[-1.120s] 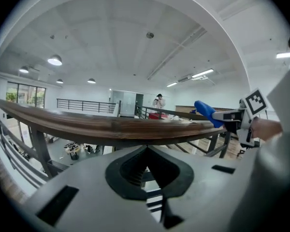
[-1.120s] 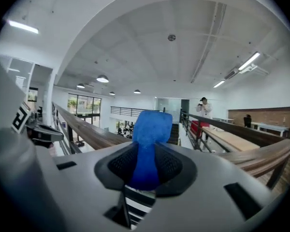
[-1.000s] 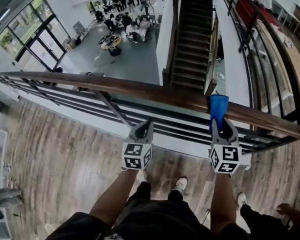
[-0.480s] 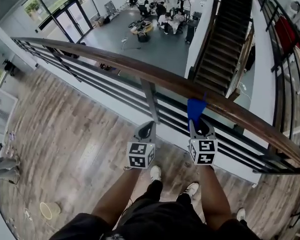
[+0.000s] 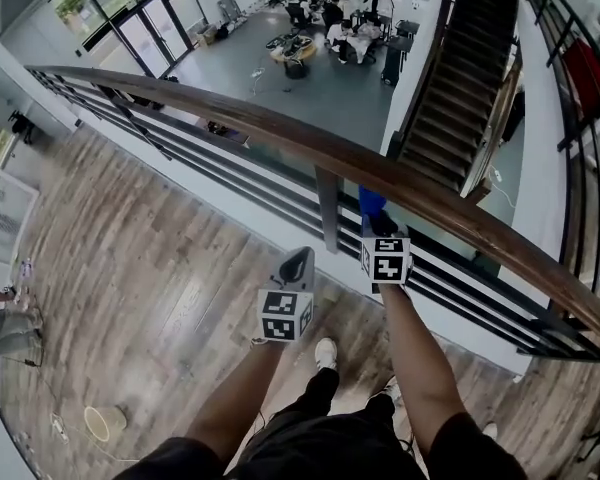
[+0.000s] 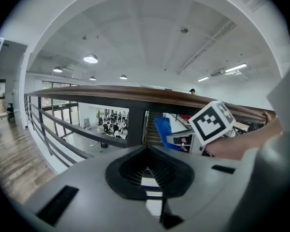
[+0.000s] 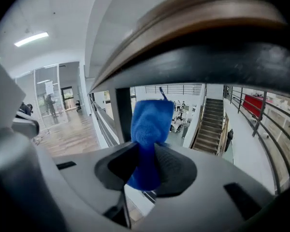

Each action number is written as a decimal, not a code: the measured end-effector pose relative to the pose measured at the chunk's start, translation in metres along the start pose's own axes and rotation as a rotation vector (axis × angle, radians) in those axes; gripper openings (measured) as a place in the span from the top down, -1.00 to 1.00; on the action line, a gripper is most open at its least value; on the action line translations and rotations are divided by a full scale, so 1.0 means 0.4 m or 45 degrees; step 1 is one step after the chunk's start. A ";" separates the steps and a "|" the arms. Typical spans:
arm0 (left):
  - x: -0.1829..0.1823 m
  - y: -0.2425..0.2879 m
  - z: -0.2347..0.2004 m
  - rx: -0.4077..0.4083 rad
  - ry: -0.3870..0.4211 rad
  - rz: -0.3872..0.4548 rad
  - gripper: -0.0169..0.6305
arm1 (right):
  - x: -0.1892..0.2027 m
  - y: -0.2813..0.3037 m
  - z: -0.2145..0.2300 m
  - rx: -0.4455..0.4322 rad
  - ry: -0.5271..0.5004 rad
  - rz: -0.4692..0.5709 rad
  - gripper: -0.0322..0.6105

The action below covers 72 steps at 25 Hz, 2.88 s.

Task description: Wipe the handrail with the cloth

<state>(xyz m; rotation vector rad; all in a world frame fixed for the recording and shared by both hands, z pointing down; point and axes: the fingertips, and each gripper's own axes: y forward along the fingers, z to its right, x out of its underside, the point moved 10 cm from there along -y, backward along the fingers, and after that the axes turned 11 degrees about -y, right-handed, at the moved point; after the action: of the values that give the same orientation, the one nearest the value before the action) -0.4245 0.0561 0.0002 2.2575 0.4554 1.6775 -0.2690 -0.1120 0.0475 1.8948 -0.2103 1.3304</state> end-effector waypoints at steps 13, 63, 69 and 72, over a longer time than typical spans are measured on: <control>0.046 0.031 -0.109 -0.029 -0.023 -0.069 0.94 | -0.046 0.214 -0.065 0.063 0.025 -0.136 0.57; 0.373 0.257 1.157 0.634 0.267 -0.352 0.94 | 0.746 -0.803 0.948 0.629 0.418 -0.281 0.57; 0.422 0.275 1.319 0.697 0.296 -0.378 0.94 | 0.849 -0.945 1.062 0.708 0.443 -0.300 0.57; 0.447 0.287 1.389 0.726 0.314 -0.395 0.94 | 0.896 -1.013 1.114 0.753 0.459 -0.305 0.57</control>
<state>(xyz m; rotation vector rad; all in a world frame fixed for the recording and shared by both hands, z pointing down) 0.1659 0.0021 0.0476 2.1647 1.4196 1.8245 0.4266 -0.0389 0.0880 2.0083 0.6383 1.6495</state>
